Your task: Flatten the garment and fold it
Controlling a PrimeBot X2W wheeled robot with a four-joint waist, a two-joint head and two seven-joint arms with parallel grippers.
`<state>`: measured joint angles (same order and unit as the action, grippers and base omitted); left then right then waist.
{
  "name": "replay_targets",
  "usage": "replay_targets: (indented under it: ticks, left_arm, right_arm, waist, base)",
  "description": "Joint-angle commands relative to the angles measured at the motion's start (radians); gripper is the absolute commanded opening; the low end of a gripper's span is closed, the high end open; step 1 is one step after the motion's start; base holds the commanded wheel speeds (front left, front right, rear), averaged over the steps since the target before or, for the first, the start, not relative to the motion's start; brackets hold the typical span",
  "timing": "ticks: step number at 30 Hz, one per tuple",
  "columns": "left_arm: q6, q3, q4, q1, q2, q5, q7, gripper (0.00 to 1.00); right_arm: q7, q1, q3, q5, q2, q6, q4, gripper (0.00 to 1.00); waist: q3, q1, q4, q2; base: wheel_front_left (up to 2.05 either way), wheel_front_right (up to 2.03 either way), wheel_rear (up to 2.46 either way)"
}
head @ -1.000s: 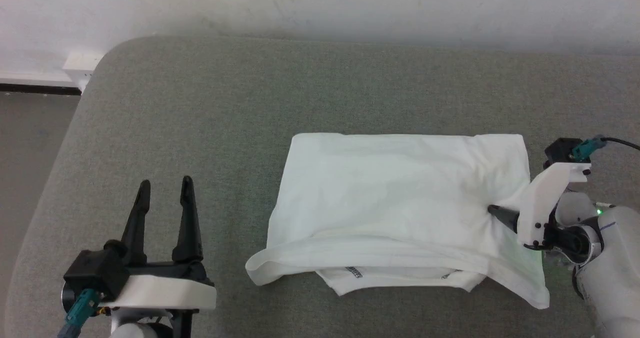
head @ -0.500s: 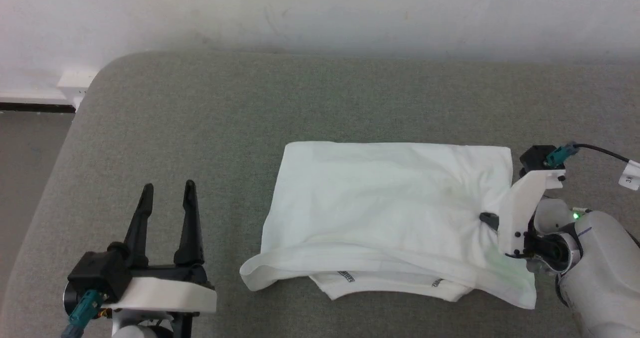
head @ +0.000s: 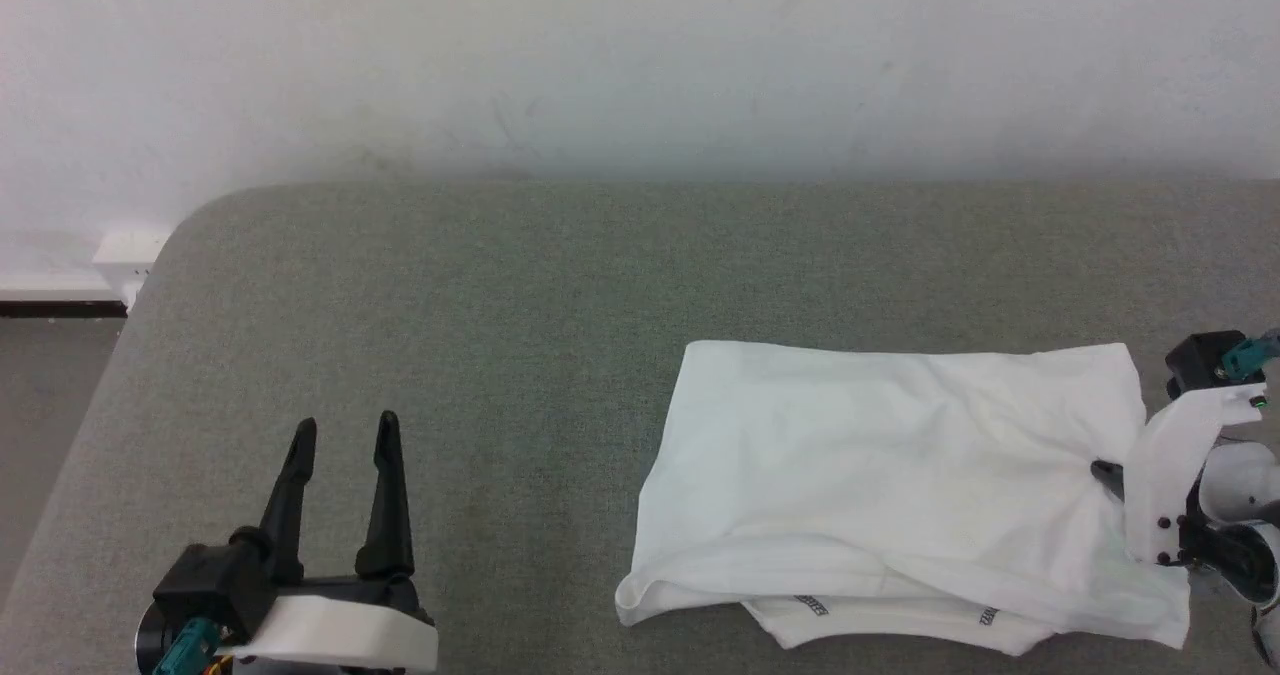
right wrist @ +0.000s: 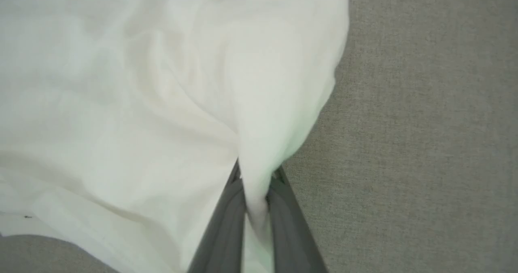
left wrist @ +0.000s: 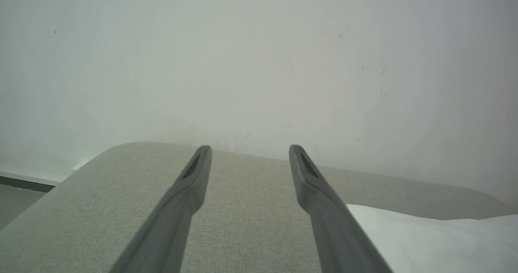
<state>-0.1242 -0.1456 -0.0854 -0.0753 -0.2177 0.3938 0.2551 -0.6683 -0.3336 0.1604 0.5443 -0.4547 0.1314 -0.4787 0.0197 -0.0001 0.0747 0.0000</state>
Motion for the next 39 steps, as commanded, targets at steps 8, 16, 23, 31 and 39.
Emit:
replay_targets:
  ticks: [8,16,23,31,39]
  left_arm:
    - [-0.004,-0.016,0.002,-0.014,0.001,-0.001,-0.008,1.00]
    - [0.008,-0.033,0.008,0.021,0.006,0.002,-0.008,1.00]
    - [0.022,-0.047,0.036,0.058,0.016,0.006,-0.005,1.00]
    - [0.027,-0.043,0.065,0.075,0.026,0.009,0.001,1.00]
    - [0.029,-0.041,0.081,0.072,0.033,0.008,0.004,1.00]
  right_arm:
    - [-0.070,-0.022,0.029,0.042,0.127,-0.001,0.120,0.00]
    - [-0.055,-0.119,0.087,0.121,0.342,-0.001,0.096,0.00]
    - [0.044,-0.172,0.181,0.172,0.399,-0.001,-0.023,0.82]
    - [0.157,-0.238,0.366,0.171,0.394,-0.001,-0.065,1.00]
    - [0.266,-0.298,0.624,0.044,0.244,-0.001,0.095,1.00]
  waist:
    - [-0.031,0.0001,-0.012,0.0000]
    - [0.012,0.0001,0.013,0.0000]
    - [0.044,0.0001,0.054,0.0000]
    - [0.066,0.0001,0.061,0.0000]
    - [0.042,0.0001,0.033,0.0000]
  base:
    - [0.00,0.00,0.00]
    - [0.00,0.00,0.00]
    - [0.00,0.00,0.00]
    - [0.00,0.00,0.00]
    - [0.00,0.00,0.00]
